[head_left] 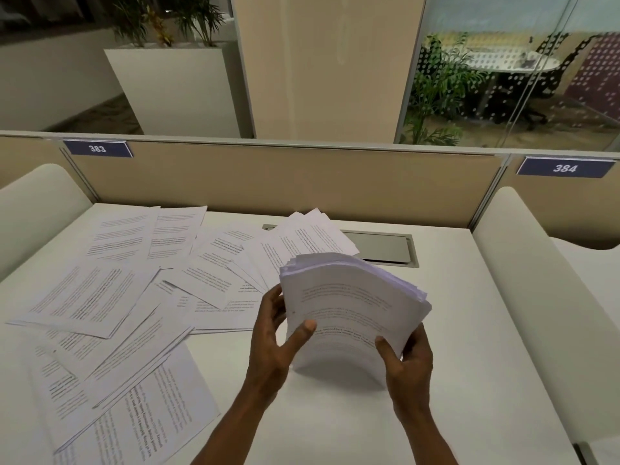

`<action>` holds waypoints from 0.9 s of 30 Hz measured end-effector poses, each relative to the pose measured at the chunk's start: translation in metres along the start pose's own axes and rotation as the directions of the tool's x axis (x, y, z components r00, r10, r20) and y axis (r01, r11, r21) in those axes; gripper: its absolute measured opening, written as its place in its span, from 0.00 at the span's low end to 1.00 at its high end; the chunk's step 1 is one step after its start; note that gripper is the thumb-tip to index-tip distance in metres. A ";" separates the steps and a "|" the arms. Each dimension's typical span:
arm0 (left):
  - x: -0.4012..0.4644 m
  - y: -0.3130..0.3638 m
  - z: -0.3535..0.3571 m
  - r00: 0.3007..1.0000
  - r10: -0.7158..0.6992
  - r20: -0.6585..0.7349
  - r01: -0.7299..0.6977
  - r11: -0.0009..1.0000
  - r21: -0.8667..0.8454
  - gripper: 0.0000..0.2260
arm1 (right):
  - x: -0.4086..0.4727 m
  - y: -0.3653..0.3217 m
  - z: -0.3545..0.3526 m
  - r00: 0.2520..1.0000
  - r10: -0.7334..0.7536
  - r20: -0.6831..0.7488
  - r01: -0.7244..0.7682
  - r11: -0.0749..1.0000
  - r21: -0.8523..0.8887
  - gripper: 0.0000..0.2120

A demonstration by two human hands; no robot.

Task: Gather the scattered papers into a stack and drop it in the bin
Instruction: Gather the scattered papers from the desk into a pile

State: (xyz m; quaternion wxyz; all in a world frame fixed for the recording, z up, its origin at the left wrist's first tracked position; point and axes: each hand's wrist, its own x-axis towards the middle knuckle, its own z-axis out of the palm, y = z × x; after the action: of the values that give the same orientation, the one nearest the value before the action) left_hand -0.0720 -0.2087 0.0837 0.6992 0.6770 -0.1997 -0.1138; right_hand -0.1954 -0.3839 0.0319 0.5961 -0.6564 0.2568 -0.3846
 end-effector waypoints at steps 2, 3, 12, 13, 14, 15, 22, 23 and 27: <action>0.008 0.020 0.009 0.995 -0.051 -0.086 0.047 0.998 -0.040 0.36 | -0.001 0.005 0.003 0.999 0.051 -0.007 -0.051 0.998 0.028 0.27; 0.013 0.030 0.014 0.986 -0.077 -0.149 0.071 0.996 -0.049 0.36 | -0.002 0.006 0.004 0.998 0.065 0.003 -0.066 0.997 0.036 0.27; 0.038 0.064 0.042 0.899 -0.035 -0.437 0.073 0.995 0.070 0.25 | -0.016 -0.002 -0.005 0.993 0.003 0.120 0.000 1.000 -0.028 0.19; 0.038 0.062 0.041 0.897 -0.023 -0.441 0.052 0.997 0.053 0.23 | -0.015 -0.005 -0.006 0.993 -0.021 0.119 0.025 0.999 -0.034 0.19; 0.039 0.059 0.039 0.893 -0.012 -0.451 0.033 0.999 0.037 0.21 | -0.014 -0.008 -0.006 0.991 -0.049 0.123 0.055 0.997 -0.050 0.18; 0.040 0.056 0.035 0.885 -0.010 -0.465 0.020 1.000 0.016 0.20 | -0.013 -0.010 -0.007 0.988 -0.070 0.134 0.080 0.994 -0.070 0.18; 0.038 0.044 0.023 0.918 0.004 -0.397 -0.010 1.000 -0.012 0.15 | -0.009 -0.004 -0.003 0.993 -0.011 0.114 0.022 0.995 -0.096 0.11; 0.038 0.045 0.023 0.920 0.016 -0.391 -0.019 1.000 -0.005 0.16 | -0.008 -0.004 -0.002 0.993 -0.016 0.113 0.027 0.996 -0.091 0.12; 0.036 0.055 0.027 0.928 0.092 -0.360 -0.047 0.990 0.131 0.28 | -0.007 -0.003 -0.002 0.992 -0.032 0.121 0.042 0.996 -0.082 0.16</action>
State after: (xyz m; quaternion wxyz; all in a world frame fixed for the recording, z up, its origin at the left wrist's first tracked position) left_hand -0.0574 -0.2455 0.1427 0.6858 0.7195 -0.0967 0.0510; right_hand -0.2011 -0.3791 0.0332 0.5748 -0.7075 0.2247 -0.3444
